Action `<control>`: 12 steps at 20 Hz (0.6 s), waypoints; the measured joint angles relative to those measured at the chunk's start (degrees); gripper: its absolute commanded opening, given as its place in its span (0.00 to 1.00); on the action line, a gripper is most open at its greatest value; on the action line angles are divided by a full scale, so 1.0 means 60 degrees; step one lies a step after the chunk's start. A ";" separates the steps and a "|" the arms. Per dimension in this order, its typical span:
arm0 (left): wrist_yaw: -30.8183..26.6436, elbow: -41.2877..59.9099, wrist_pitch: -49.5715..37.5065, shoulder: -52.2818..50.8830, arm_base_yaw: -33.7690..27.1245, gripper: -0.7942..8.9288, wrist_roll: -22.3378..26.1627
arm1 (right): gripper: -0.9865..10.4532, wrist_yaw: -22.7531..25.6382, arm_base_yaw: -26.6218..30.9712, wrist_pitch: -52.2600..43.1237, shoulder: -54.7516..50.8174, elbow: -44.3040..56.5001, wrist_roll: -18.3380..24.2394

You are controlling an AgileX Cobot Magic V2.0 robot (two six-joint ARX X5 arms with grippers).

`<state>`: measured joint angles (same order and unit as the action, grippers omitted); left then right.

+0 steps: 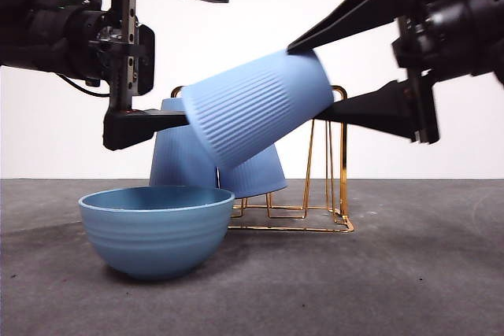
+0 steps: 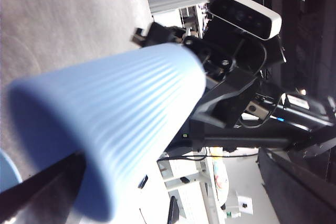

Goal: Right arm lift cup from the cupboard, then place it on the right of the bowl

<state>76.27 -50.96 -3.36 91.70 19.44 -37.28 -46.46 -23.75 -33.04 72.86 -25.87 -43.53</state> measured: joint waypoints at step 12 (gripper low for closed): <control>0.0361 -0.0022 -0.0732 0.0051 0.0102 0.09 -0.0233 | 0.31 -0.0637 -0.0168 -0.0652 0.0353 0.0000 -0.0743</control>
<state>78.43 -51.09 -7.75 92.01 20.05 -38.68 -50.28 -24.75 -36.95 74.98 -25.87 -47.99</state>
